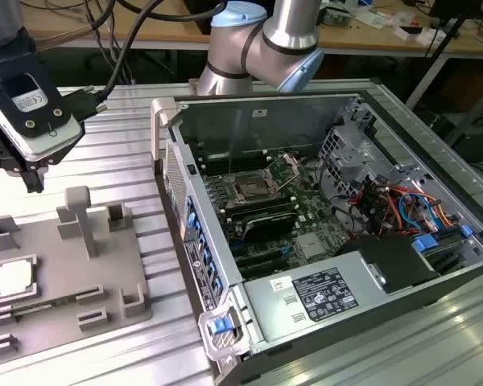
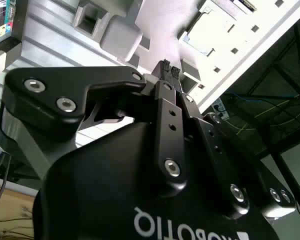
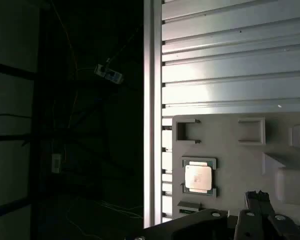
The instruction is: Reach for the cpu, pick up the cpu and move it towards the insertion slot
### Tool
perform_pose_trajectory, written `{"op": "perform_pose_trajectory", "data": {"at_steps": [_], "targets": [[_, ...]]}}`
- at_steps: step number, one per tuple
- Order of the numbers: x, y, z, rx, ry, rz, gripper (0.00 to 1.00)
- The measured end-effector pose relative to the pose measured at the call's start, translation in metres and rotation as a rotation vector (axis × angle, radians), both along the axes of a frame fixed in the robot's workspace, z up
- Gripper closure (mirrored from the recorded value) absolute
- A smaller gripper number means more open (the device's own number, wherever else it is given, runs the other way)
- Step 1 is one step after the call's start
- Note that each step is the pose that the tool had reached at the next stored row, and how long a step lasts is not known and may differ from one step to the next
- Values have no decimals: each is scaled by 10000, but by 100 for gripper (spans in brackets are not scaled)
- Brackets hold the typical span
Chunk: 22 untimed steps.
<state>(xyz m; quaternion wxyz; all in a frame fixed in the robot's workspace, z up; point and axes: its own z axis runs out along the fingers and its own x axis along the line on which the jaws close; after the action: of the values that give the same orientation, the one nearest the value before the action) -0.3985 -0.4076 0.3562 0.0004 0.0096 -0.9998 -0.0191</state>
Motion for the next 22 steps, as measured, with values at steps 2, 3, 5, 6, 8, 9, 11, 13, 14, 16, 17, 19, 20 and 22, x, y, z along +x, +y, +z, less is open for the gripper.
{"op": "perform_pose_trajectory", "data": {"at_steps": [2, 3, 5, 6, 8, 9, 11, 13, 14, 16, 17, 19, 20, 22], "targets": [[0, 0, 0, 0, 0, 0, 89], [0, 0, 0, 0, 0, -1, 89], [0, 0, 0, 0, 0, 0, 89], [0, 0, 0, 1, 0, 0, 89], [0, 0, 0, 0, 0, 0, 89], [0, 0, 0, 0, 0, 0, 89], [-2, 0, 0, -1, 0, 1, 89], [-12, 0, 0, -1, 0, -1, 89], [-20, 0, 0, 0, 0, -1, 89], [-47, 0, 0, 0, -1, -1, 89], [-59, 0, 0, 0, -1, -1, 89], [-89, -1, 0, 0, -1, 0, 89], [-109, -3, 0, 0, 0, -1, 89], [-133, -7, 0, 0, 0, 1, 89]]}}
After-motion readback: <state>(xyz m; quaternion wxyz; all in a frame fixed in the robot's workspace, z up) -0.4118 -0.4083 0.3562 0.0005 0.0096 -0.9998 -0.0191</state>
